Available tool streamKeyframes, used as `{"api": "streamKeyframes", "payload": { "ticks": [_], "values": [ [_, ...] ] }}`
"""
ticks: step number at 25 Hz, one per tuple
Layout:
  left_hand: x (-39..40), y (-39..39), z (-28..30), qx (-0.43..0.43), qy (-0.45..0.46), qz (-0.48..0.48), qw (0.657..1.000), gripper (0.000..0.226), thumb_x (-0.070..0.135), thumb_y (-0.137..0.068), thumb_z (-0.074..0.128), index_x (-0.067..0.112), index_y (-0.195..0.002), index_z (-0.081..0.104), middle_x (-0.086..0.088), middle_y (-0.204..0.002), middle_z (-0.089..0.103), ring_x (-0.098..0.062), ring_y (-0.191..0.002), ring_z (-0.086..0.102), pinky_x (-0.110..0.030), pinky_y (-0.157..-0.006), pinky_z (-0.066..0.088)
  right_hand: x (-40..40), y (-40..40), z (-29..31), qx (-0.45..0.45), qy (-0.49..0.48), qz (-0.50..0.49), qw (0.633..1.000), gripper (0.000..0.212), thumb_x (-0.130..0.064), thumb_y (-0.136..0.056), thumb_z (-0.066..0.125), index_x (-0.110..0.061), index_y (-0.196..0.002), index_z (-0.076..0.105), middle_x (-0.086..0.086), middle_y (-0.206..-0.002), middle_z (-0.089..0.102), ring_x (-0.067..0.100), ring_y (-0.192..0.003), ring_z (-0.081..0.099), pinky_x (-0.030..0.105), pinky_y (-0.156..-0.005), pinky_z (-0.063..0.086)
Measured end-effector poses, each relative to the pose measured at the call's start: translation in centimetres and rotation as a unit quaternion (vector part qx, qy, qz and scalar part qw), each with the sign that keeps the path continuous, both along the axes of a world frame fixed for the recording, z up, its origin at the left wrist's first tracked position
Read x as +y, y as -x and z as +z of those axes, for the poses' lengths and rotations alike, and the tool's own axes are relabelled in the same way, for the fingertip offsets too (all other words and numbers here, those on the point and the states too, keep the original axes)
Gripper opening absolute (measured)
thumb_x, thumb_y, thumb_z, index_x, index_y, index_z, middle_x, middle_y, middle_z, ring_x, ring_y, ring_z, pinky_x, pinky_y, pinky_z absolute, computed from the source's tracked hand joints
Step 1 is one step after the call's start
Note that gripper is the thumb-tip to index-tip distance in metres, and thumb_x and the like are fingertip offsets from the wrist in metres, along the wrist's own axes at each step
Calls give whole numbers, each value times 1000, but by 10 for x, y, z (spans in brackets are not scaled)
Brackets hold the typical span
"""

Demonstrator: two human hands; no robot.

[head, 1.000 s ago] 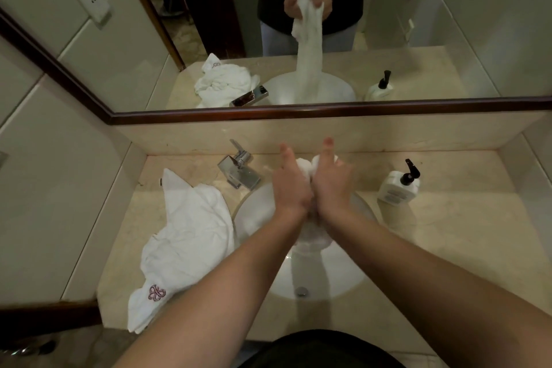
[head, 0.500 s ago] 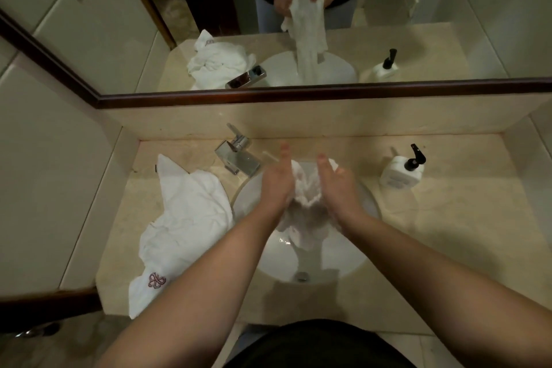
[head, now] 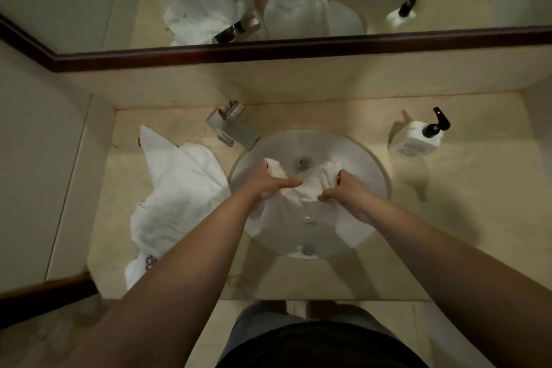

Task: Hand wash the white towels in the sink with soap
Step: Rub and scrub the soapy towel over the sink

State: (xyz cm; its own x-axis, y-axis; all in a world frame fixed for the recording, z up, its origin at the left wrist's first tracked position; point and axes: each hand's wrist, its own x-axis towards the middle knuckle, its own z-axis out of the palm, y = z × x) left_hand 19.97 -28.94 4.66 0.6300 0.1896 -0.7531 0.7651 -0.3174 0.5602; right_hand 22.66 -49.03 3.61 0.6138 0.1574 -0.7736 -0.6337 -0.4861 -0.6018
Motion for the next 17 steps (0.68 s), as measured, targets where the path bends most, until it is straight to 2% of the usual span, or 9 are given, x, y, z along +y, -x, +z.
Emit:
{"api": "streamKeyframes", "payload": {
  "ticks": [1,3,4,6,8,11,14,16,17],
  "values": [
    [3,-2,-11,16,5,-2,1000,116,44,-61,92,9,-153,31,-6,-154,40,-28,-138,43,-39,-111,40,1,-1,-12,10,2,-13,1000,51,0,-76,74,-9,-119,48,15,-116,57,30,-104,59,40,-85,54],
    [9,-6,-39,35,45,19,998,128,47,-45,95,11,-151,36,-6,-151,46,-27,-133,49,-41,-108,44,2,-2,-38,38,-4,-14,999,54,-1,-75,69,-11,-123,46,22,-122,57,39,-110,59,46,-89,54],
    [11,-7,-55,48,51,31,997,119,42,-46,96,10,-147,43,-5,-144,53,-25,-127,54,-39,-105,46,3,-2,-50,52,-6,-3,999,59,-2,-76,65,-13,-130,44,21,-126,55,40,-112,57,45,-89,53],
    [12,-7,-81,63,46,39,996,90,21,-64,93,6,-141,49,-7,-136,58,-26,-120,57,-38,-100,49,8,-4,-70,65,-4,9,998,69,0,-82,60,-15,-144,35,13,-133,52,34,-117,54,41,-91,51],
    [15,-16,-105,60,36,29,997,75,10,-73,87,3,-138,51,-8,-133,59,-26,-118,58,-37,-97,50,14,-10,-87,57,-4,-4,998,71,3,-85,58,-15,-148,32,7,-137,50,30,-121,51,42,-99,48],
    [21,-37,-136,55,30,1,998,77,20,-73,88,2,-138,52,-11,-137,58,-26,-123,58,-36,-101,48,16,-22,-116,44,13,-83,995,57,1,-83,66,-6,-137,48,12,-133,58,31,-118,57,46,-102,49],
    [21,-40,-167,84,-9,-36,996,82,35,-75,85,3,-141,49,-13,-145,52,-28,-134,50,-33,-107,39,13,-22,-140,17,78,-102,992,40,-15,-84,74,-3,-121,63,14,-120,66,31,-110,62,42,-96,51],
    [22,-26,-184,73,-12,-7,997,80,33,-72,85,2,-138,53,-15,-138,58,-28,-127,56,-36,-104,45,16,-9,-154,-11,145,-66,987,48,-30,-84,74,-3,-122,62,13,-120,65,31,-112,62,40,-96,50],
    [21,-18,-191,64,-18,-1,998,77,34,-69,85,3,-133,57,-15,-130,63,-26,-118,61,-34,-96,49,20,0,-161,-21,174,-69,982,58,-37,-83,75,-3,-127,58,12,-123,64,31,-114,60,39,-97,49]
  ]
}}
